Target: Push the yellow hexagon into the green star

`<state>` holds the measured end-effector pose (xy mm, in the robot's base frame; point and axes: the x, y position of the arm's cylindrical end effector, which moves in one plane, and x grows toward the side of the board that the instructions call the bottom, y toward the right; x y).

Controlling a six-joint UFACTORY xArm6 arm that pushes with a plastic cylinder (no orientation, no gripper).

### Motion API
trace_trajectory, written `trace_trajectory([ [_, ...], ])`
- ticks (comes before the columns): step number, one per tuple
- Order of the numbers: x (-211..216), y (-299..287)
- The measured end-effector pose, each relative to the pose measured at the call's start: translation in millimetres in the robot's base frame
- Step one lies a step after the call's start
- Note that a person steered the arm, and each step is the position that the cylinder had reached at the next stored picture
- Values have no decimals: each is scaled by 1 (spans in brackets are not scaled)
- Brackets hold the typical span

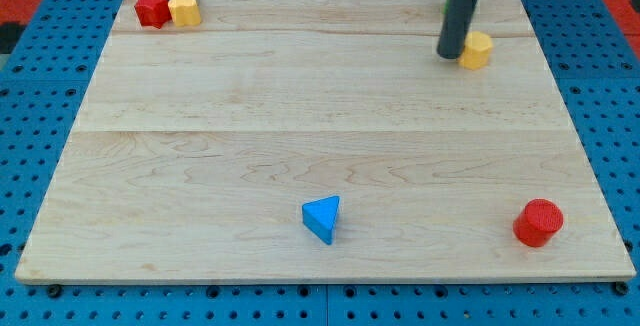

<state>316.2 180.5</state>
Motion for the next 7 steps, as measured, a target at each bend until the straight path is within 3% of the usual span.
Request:
trace_trajectory([
  [2,44,-16],
  [3,57,24],
  [4,45,43],
  [7,7,26],
])
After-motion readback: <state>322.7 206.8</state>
